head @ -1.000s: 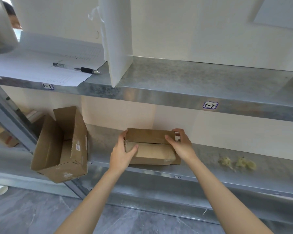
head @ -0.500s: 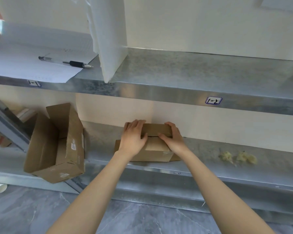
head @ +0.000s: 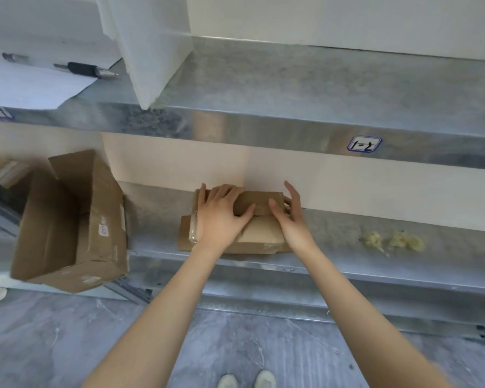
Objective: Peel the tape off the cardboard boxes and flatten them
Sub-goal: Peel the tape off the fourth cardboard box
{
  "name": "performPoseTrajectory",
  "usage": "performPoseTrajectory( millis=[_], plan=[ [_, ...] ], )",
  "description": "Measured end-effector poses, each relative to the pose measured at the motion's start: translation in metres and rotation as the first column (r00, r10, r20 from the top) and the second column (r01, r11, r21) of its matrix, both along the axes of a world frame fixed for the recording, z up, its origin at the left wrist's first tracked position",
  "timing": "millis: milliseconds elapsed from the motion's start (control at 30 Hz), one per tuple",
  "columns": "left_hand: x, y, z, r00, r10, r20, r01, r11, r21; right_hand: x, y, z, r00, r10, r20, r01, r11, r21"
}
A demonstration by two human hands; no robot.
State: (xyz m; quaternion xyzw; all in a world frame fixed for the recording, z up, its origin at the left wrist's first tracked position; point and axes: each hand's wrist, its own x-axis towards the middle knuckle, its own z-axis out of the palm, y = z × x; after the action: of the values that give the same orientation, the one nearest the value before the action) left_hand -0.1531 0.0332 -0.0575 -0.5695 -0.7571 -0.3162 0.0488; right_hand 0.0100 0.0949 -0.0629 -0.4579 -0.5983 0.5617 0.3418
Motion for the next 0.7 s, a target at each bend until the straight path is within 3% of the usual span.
performPoseTrajectory(
  millis=[100, 167, 367, 700],
  plan=[
    [0.001, -0.003, 0.000, 1.000, -0.003, 0.004, 0.003, 1.000, 0.023, 0.015, 0.011, -0.003, 0.999, -0.054, 0.005, 0.054, 0.997, -0.048],
    [0.002, -0.004, 0.001, 1.000, 0.000, -0.002, 0.000, 0.999, 0.036, 0.022, 0.018, 0.000, 0.994, -0.060, 0.087, 0.061, 0.998, -0.006],
    [0.004, -0.009, 0.000, 1.000, 0.005, -0.005, -0.005, 0.998, 0.067, 0.023, 0.026, 0.016, 0.979, -0.005, 0.204, -0.026, 0.988, 0.150],
    [0.012, -0.024, 0.000, 0.999, 0.009, -0.031, -0.005, 0.991, 0.136, 0.005, 0.021, 0.026, 0.904, 0.140, 0.404, -0.208, 0.969, 0.130]
  ],
)
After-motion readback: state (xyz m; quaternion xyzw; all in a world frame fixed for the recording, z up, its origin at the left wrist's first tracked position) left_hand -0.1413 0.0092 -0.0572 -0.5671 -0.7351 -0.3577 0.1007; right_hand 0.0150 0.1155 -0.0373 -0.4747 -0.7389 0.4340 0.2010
